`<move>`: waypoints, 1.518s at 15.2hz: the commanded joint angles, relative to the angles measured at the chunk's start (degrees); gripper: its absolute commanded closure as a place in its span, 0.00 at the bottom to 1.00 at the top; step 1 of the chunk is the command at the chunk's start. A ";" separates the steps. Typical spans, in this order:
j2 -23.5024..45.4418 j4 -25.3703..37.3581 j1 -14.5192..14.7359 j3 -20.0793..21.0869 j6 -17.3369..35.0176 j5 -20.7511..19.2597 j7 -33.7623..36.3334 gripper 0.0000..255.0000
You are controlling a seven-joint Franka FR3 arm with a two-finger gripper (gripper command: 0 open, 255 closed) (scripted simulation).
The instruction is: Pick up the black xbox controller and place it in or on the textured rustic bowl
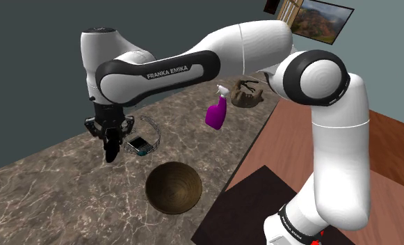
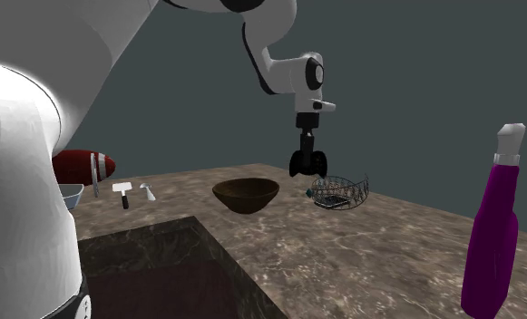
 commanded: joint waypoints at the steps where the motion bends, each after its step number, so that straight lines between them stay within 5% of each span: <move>1: -0.74 0.35 -0.08 0.24 -1.03 0.36 -0.10 1.00; 17: -3.19 8.75 0.49 1.23 -11.45 1.98 -1.31 1.00; 23: -19.55 -13.41 -5.78 4.30 -3.98 9.26 -2.42 1.00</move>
